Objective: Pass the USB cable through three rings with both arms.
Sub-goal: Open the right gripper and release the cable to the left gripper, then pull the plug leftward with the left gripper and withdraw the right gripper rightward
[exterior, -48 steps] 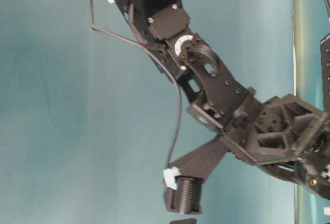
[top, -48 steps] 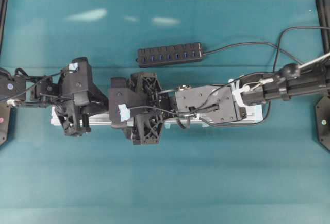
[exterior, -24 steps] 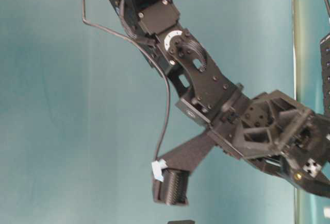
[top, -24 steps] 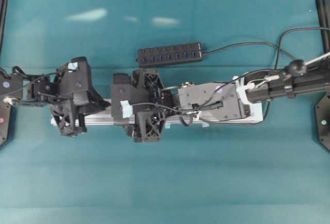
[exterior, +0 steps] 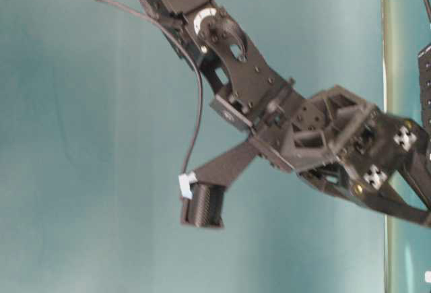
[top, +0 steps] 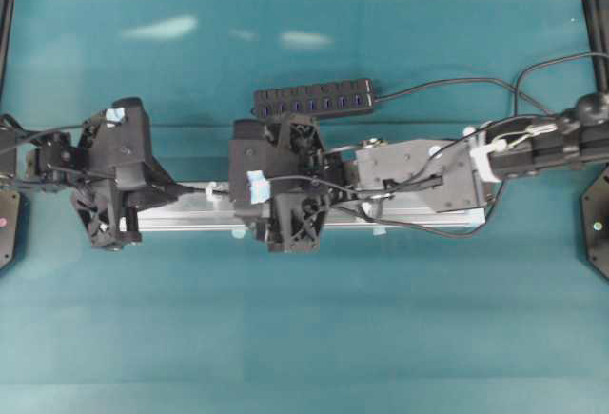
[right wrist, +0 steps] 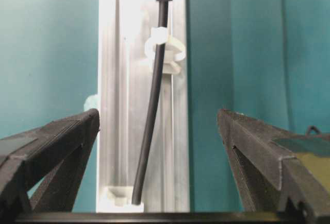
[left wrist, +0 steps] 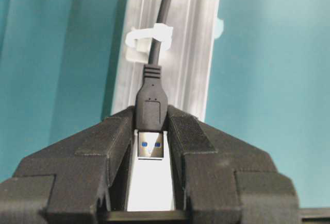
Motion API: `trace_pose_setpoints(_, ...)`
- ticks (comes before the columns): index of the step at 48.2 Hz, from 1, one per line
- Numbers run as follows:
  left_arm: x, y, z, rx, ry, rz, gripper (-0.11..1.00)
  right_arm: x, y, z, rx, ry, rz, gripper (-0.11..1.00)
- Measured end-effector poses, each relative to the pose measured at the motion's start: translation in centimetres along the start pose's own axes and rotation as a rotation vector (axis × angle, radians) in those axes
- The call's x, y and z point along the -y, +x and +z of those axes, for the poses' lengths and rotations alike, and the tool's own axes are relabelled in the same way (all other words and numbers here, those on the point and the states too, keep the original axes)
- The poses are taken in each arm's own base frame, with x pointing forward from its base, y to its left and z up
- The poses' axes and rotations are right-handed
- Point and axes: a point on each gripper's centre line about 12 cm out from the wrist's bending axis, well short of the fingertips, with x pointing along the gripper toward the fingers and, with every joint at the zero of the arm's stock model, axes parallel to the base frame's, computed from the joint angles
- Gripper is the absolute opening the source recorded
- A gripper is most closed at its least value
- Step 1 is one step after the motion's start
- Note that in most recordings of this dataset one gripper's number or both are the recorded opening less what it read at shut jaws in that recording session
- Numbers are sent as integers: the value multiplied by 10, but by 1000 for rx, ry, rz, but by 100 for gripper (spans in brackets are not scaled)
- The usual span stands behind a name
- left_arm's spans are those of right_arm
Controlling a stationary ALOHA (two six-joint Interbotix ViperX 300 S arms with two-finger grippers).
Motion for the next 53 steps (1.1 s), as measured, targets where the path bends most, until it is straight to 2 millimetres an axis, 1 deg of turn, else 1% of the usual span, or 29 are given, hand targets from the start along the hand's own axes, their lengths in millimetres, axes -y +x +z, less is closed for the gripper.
trace_pose_setpoints(11, 0, -9, 1, 3, 1, 0, 22, 1, -23, 3, 43, 2, 2, 87)
trace_pose_setpoints(16, 0, -14, 4, 20, 1, 0, 22, 2, -37, 3, 70, 3, 4, 86)
trace_pose_setpoints(28, 0, -19, 5, 37, -2, -1, 22, 3, -69, -2, 121, 14, 8, 86)
trace_pose_setpoints(35, 0, -19, 5, 38, -3, 0, 22, 3, -90, -8, 141, 51, 11, 86)
trace_pose_setpoints(45, 0, -19, 6, 40, 0, 0, 22, -1, -114, -24, 153, 100, 23, 85)
trace_pose_setpoints(53, 0, -20, 7, 43, 1, -1, 22, -4, -132, -40, 173, 124, 37, 78)
